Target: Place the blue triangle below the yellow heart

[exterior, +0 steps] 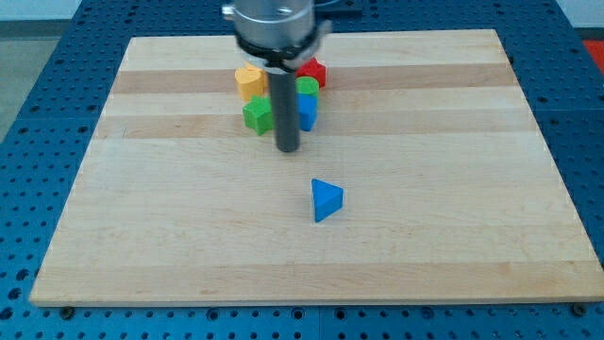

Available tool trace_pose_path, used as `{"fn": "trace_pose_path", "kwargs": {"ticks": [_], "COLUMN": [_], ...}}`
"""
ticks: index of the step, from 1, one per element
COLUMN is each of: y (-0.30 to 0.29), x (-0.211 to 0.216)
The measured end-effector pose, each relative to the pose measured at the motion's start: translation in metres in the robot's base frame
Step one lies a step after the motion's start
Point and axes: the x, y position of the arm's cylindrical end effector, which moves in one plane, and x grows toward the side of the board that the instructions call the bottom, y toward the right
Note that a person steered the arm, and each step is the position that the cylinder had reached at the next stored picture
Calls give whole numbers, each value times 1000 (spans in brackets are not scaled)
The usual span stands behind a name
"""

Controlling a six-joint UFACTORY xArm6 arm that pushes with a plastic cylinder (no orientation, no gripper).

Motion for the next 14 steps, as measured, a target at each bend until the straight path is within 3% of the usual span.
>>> {"fn": "trace_pose_path", "kwargs": {"ticks": [2, 3, 6, 8, 11, 14], "y": [92, 87, 5, 2, -67, -95], "x": [91, 110, 70, 49, 32, -18]}}
